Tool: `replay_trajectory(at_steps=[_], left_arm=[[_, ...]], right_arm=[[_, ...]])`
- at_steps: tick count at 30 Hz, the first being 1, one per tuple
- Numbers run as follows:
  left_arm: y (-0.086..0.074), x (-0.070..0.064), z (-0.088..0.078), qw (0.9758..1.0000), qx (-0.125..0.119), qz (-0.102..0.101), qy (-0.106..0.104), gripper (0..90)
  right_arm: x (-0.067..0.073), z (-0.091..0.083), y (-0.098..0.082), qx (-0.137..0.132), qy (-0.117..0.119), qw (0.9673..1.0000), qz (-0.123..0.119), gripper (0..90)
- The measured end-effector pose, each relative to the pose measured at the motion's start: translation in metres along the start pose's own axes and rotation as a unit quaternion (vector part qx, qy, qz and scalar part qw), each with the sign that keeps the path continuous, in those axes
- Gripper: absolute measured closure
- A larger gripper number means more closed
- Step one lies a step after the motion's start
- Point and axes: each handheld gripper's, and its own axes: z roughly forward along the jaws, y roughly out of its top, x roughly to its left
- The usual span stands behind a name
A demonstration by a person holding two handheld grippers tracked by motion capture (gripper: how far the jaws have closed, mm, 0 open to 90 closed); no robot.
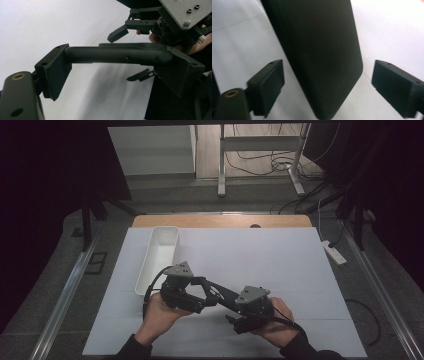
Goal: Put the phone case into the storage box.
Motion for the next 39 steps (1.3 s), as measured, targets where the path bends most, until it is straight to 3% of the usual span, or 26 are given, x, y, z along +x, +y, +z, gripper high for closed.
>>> replay_trajectory(at_steps=[6, 11, 18, 22, 32, 36, 39], left_arm=[[0.001, -0.001, 0.001, 1.0000, 0.000, -0.008, -0.004, 16.1], [0.002, -0.001, 0.002, 0.9998, 0.001, -0.015, -0.010, 16.0], [0.003, -0.002, 0.003, 0.9997, -0.001, -0.023, -0.008, 15.9], [0.003, -0.004, 0.004, 0.9998, 0.005, -0.015, 0.009, 15.7], [0.003, 0.001, 0.004, 0.9996, 0.005, -0.028, -0.001, 14.9], [0.002, 0.003, 0.005, 0.9992, 0.000, -0.038, -0.008, 14.2], [0.001, 0.004, 0.005, 0.9994, 0.001, -0.035, -0.004, 14.0]], right_arm=[[0.006, 0.002, 0.001, 0.001, -0.028, 0.9994, -0.023, 27.9], [0.007, 0.003, 0.001, 0.000, -0.038, 0.9986, -0.038, 37.5], [0.009, 0.003, 0.001, -0.003, -0.060, 0.9972, -0.044, 50.4], [0.011, 0.004, 0.000, 0.001, -0.062, 0.9964, -0.057, 58.3], [0.011, 0.006, -0.002, 0.016, -0.070, 0.9936, -0.088, 82.1], [0.013, 0.006, -0.002, 0.018, -0.074, 0.9916, -0.105, 84.8], [0.011, 0.006, -0.002, 0.016, -0.069, 0.9922, -0.102, 85.5]])
